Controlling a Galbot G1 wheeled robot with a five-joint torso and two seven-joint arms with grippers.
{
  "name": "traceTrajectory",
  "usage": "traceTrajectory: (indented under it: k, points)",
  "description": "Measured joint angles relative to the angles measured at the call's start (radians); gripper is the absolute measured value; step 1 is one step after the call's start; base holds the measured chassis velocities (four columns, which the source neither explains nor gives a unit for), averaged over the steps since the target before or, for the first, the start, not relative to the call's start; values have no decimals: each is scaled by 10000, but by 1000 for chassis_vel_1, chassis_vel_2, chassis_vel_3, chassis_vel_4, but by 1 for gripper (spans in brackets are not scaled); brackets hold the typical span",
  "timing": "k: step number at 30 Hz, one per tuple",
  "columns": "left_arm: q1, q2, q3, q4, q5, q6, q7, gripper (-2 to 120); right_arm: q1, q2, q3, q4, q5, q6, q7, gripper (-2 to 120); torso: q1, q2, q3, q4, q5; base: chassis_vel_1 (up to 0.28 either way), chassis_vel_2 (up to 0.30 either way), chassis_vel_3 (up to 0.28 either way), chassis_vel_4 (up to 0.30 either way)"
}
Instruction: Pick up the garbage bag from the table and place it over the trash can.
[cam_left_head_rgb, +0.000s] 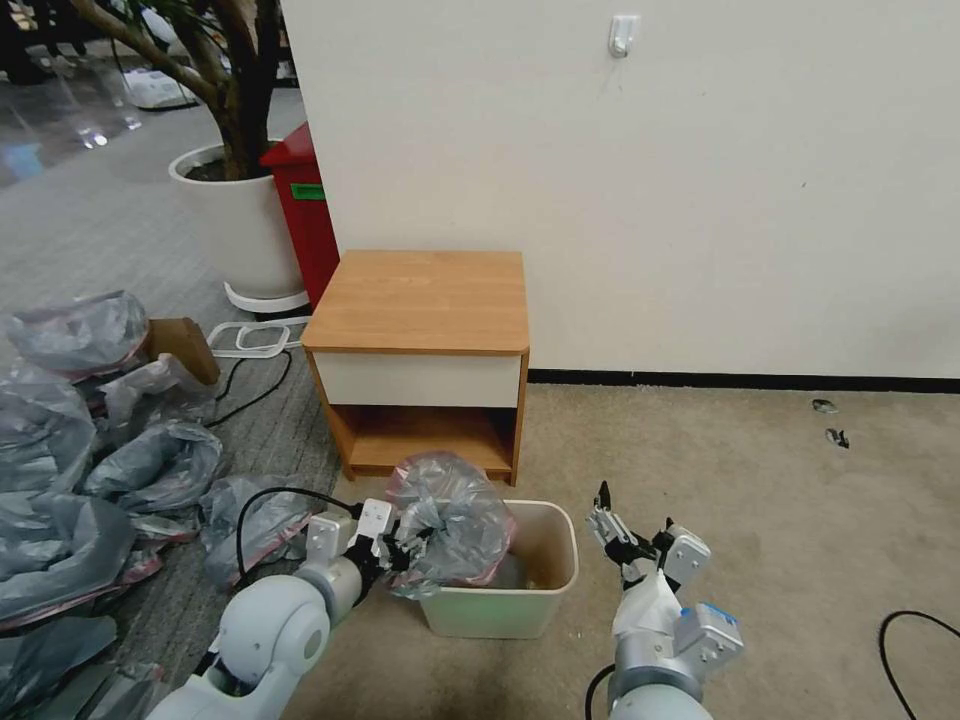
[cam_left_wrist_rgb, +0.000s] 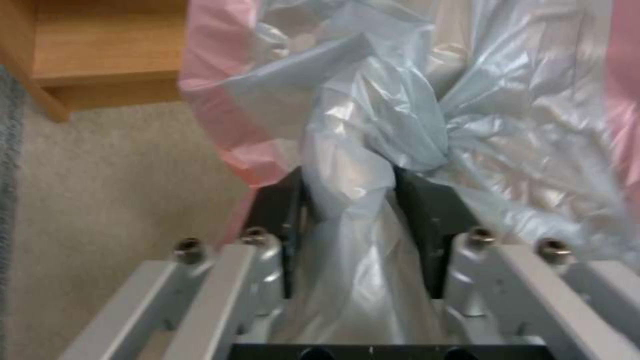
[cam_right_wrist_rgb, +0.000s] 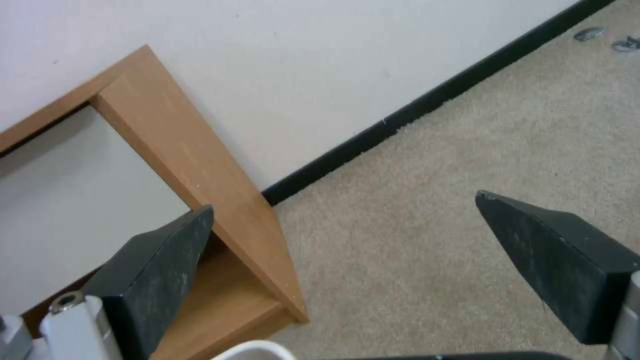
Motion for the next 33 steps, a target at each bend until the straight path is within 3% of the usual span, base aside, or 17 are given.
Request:
traceTrajectory:
  k: [4, 6, 24, 33]
  points:
    - [294, -117, -262, -343, -541, 0, -18, 16, 128, 36, -86, -68, -19, -5, -12, 100, 0, 0, 0, 0, 0, 0, 0, 0, 0]
    - [317, -156, -291, -347, -581, 2, -42, 13, 151, 40, -87, -86, -22, -8, -13, 100, -1, 0, 0, 0, 0, 0, 0, 0, 0]
    - [431, -289, -114, 101, -329, -81, -92, 10, 200, -55, -93, -3, -57, 21, -51, 100, 0, 1, -2, 1, 4, 0, 0, 0, 0]
    - [697, -518, -325, -900, -294, -100, -277, 10, 376, 12, -131, 38, -223, 116, -378, 100, 0, 0, 0, -2, -3, 0, 0, 0, 0]
